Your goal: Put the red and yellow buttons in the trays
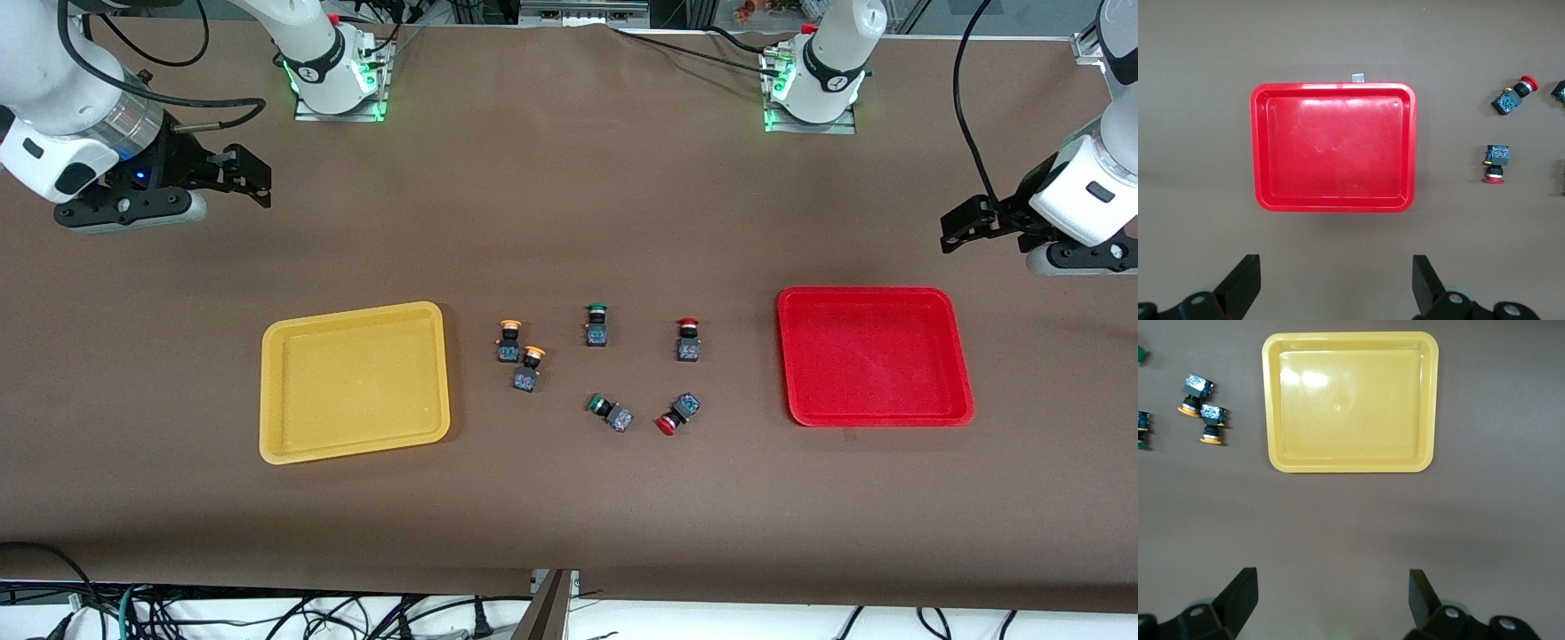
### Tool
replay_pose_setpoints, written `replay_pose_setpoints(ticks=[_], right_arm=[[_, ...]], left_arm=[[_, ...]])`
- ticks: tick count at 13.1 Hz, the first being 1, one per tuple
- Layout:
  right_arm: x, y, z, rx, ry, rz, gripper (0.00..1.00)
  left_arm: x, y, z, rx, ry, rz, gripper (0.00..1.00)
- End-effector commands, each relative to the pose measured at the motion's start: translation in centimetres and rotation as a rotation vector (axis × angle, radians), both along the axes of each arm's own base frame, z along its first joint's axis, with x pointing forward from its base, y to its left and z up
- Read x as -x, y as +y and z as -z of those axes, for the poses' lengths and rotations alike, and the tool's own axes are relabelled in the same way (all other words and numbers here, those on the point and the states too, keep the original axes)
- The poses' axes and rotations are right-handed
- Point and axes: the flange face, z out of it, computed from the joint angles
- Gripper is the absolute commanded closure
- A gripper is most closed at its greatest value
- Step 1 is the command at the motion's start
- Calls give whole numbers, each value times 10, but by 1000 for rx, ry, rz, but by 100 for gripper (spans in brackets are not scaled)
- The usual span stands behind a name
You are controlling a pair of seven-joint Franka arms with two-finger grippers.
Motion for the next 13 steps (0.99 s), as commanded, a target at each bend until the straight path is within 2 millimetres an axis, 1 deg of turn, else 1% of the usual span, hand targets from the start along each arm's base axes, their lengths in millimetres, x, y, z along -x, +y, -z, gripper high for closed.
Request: replay_pose_setpoints(ticks=[1, 3, 6, 7, 8, 9, 10, 11, 12, 13], right_arm=[[0, -8, 0, 16, 25, 2, 0], [-3, -5, 8, 20, 43, -2, 0], [-4, 0, 9, 12, 40, -7, 0], [-5, 4, 10, 5, 40, -11, 0], [-10, 12, 20, -7, 43, 1, 0], [-16, 41, 36, -32, 47, -28, 0], [-21, 85, 63, -41, 46, -10, 0], [-26, 118, 87, -39, 30, 56, 0], [-32, 148, 117, -37, 17, 88, 0], [-37, 176, 148, -52, 1, 98, 0]], left_arm=[[-5, 1, -6, 9, 1, 14, 0], [-4, 0, -6, 9, 1, 15, 0], [-5, -1, -5, 14, 3, 15, 0], [-9, 0, 5, 14, 24, 13, 0], [-9, -1, 10, 15, 41, 11, 0], [-9, -6, 14, 14, 59, 17, 0], [-10, -8, 21, 13, 78, 23, 0], [-12, -11, 29, 15, 93, 30, 0], [-16, -16, 40, 14, 113, 37, 0], [-15, -30, 50, 14, 144, 62, 0]])
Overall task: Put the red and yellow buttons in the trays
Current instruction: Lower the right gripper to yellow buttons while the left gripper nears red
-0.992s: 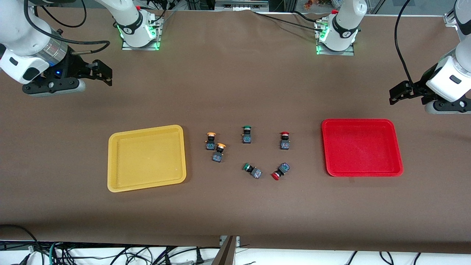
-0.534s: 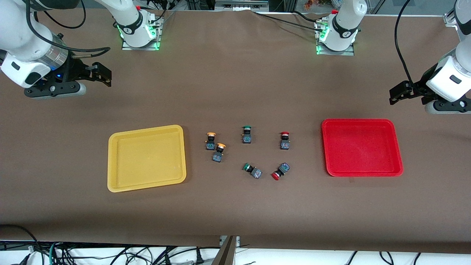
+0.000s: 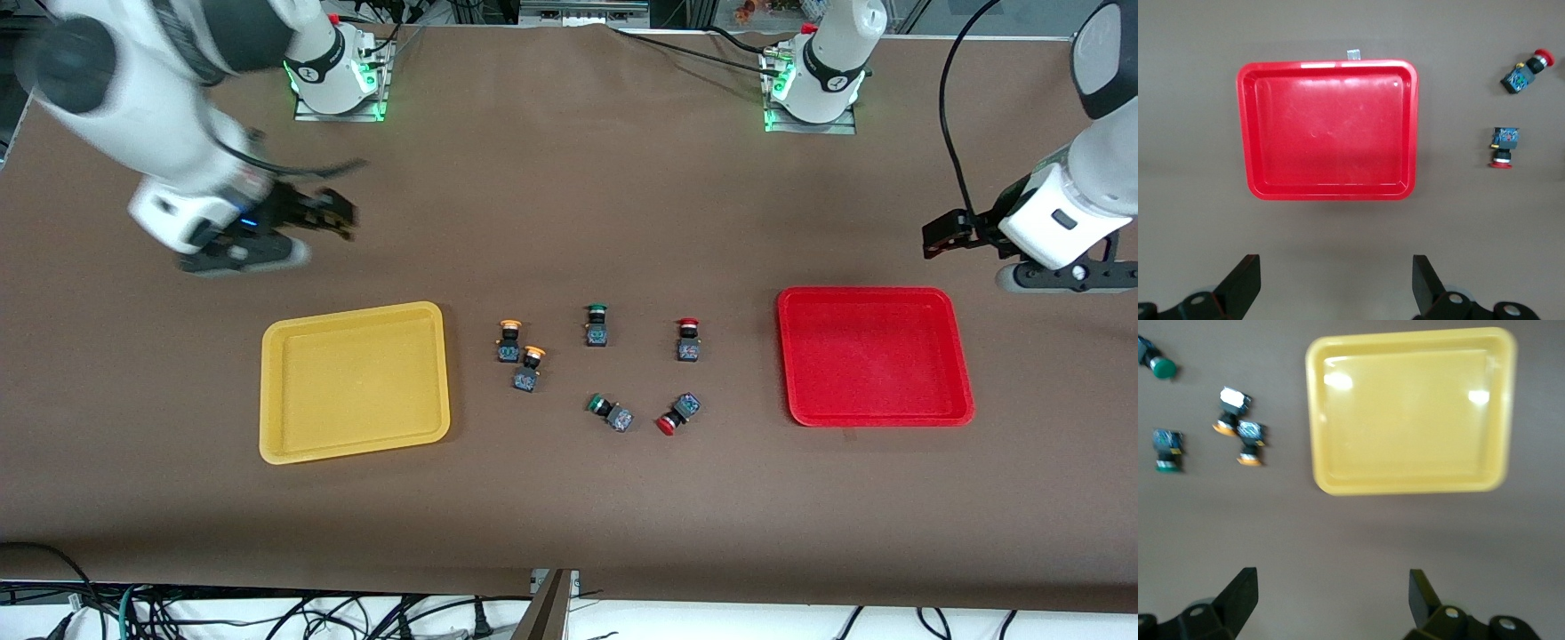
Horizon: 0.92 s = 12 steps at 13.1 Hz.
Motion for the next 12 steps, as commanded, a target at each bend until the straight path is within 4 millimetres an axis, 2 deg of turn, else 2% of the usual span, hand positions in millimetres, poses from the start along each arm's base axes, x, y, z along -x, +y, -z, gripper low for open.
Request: replay_pose_setpoints(ticks=[1, 2, 3, 4, 6, 7, 9, 11, 12], right_arm=[[-17, 67, 84, -19, -13, 62, 0], [-24, 83, 122, -18, -29, 82, 0], [-28, 102, 158, -27, -61, 99, 0], [-32, 109, 191, -25, -73, 112, 0], [-26, 131, 241, -53, -80, 142, 0], [-22, 140, 258, -65, -87, 145, 0], [-19, 141, 282, -63, -73, 178, 0], [-6, 160, 299, -81, -73, 175, 0], [-3, 162, 306, -81, -75, 173, 2]], left_arm=[[-7, -37, 29, 19, 95, 72, 0], [-12, -59, 53, 16, 132, 96, 0], [-20, -65, 76, 15, 151, 104, 0], [-29, -73, 87, 24, 120, 114, 0], [-48, -87, 127, 65, 89, 119, 0], [-53, -110, 144, 86, 62, 137, 0], [-62, -156, 196, 112, 20, 174, 0], [-63, -199, 240, 156, -19, 192, 0], [-60, -210, 261, 150, -15, 176, 0]])
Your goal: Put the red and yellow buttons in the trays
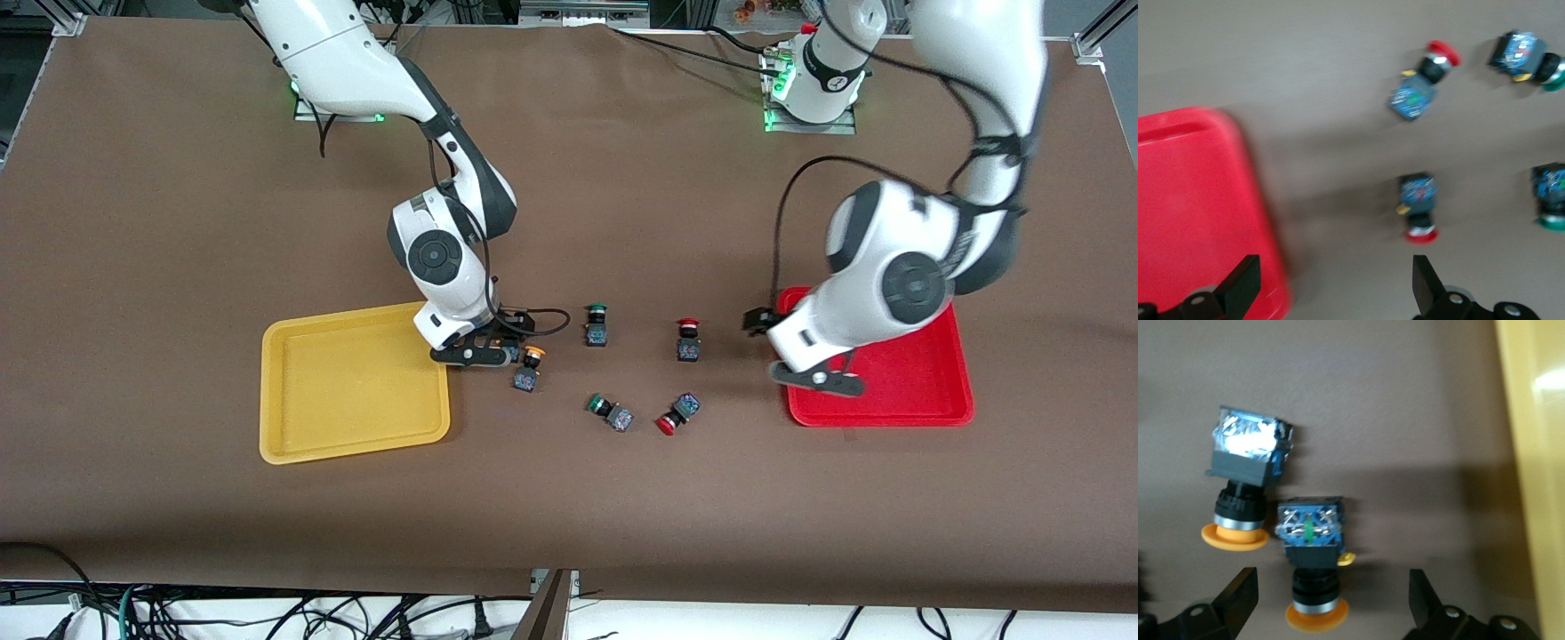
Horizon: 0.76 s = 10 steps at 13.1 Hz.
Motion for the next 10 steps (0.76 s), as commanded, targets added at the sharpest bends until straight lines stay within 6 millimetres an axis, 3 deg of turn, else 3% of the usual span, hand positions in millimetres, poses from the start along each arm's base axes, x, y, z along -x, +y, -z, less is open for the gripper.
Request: replay_pose_setpoints(ticks=[1, 3, 5, 7, 8, 9, 10], right_arm=[[4, 13, 10, -20, -8, 18, 12], [5, 12, 11, -18, -4, 16, 44], [1, 8, 7, -18, -8, 2, 81], [-5, 1, -15, -5, 4, -16, 85], [-11, -9, -31, 14, 27, -52, 85], [-27, -32, -50, 31, 43, -82, 85], [-43, -57, -69, 41, 73, -122, 85]], left_arm=[[4, -37, 44, 2, 11, -42, 0], [23, -80, 65, -45, 19, -77, 0], [24, -87, 93, -109, -41, -36, 0], [29, -86, 112, -126, -28, -25, 0], [32, -88, 118, -130, -22, -19, 0], [32, -90, 121, -132, -25, -13, 0], [31, -90, 122, -127, -33, -13, 14]])
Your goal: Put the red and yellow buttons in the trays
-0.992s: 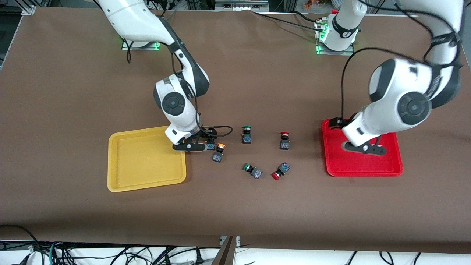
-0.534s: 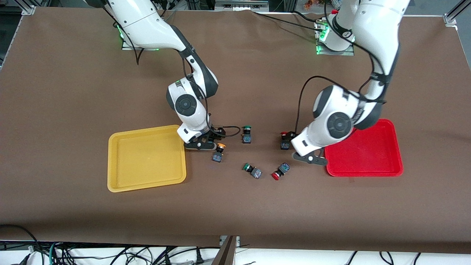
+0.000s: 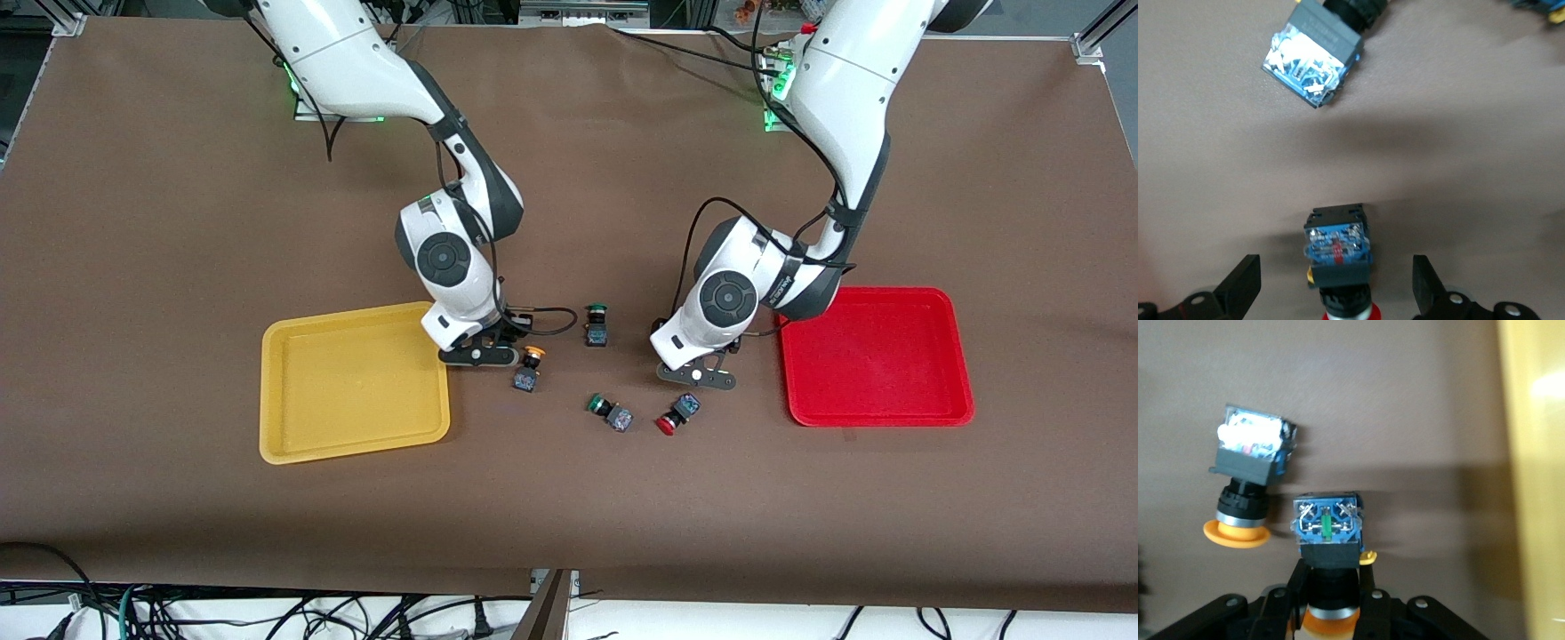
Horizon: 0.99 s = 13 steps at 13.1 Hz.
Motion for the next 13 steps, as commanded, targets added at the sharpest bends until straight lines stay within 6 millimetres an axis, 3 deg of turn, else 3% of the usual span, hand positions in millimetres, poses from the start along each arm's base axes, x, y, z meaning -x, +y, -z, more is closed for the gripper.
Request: replay_pose_setpoints(ticks=[1, 2, 3, 5, 6, 7, 8, 9, 10, 11, 12, 13], right_arm=[[-42, -67, -64, 7, 73, -112, 85], [-56, -92, -76, 6, 92, -156, 85], [-66, -119, -76, 6, 98, -207, 83], [-87, -177, -61, 35, 78, -273, 66], [-91, -192, -43, 42, 81, -274, 56], [-94, -206, -33, 41, 72, -278, 41], [-99, -223, -32, 36, 62, -285, 11], [-100, -225, -36, 30, 59, -284, 1], [-100, -218, -43, 18, 57, -275, 1], [-97, -210, -48, 12, 73, -240, 1], [-95, -198, -55, 0, 83, -150, 1], [-88, -169, -57, -25, 101, -57, 1]], left_arm=[[-3, -1, 6, -10, -25, 13, 40], [-3, -3, 5, -10, -27, 13, 56], [-3, -3, 5, -8, -30, 12, 63], [-3, -2, 5, -9, -30, 17, 81], [-5, 1, 3, -9, -30, 20, 82], [-8, 7, -6, -12, -28, 14, 85], [-14, 14, -28, -14, -27, 30, 85], [-23, 34, -49, -27, -9, 38, 85], [-35, 58, -79, -33, -3, 57, 84], [-47, 88, -96, -31, 34, 100, 84], [-59, 118, -110, -22, 71, 153, 84], [-65, 153, -114, -9, 111, 207, 83]])
